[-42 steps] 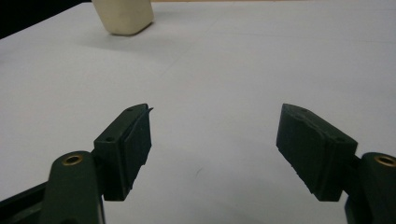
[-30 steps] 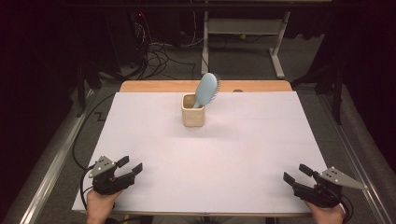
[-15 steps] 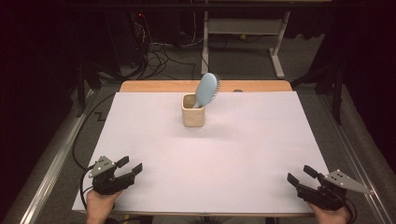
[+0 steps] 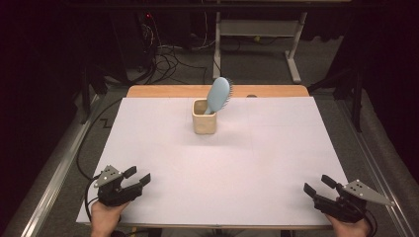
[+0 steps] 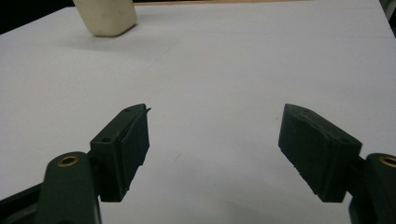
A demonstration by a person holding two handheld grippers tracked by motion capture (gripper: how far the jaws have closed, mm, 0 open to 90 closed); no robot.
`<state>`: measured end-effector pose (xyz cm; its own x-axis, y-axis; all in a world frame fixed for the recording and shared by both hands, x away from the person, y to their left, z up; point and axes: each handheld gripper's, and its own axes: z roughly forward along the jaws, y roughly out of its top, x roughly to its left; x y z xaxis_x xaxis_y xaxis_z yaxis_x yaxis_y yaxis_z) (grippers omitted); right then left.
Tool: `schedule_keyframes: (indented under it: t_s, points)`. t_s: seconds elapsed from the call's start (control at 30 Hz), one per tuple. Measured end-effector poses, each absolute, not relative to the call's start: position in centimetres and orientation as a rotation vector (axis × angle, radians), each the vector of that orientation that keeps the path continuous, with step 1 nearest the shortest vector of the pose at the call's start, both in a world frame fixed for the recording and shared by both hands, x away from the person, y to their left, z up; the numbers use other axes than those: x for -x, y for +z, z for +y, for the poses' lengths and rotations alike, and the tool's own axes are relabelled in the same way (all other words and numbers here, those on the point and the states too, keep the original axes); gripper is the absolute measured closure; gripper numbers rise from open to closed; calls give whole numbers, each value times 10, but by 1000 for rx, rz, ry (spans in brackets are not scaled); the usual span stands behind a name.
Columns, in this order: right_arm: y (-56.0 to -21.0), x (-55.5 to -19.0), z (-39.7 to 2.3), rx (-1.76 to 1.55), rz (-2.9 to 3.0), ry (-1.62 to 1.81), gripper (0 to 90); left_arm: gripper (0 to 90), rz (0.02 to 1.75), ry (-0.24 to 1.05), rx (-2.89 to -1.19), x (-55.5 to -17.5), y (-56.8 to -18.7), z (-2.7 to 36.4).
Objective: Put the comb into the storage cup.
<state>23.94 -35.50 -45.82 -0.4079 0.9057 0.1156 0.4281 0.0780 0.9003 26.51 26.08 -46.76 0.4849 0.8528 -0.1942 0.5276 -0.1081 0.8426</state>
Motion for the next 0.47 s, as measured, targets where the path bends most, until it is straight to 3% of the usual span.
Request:
schedule_keyframes:
  t_s: [0.47]
  points:
    - [-458, -239, -355, -1307, 1878, 1296, 252, 354, 1167, 428, -1776, -266, -467, 260]
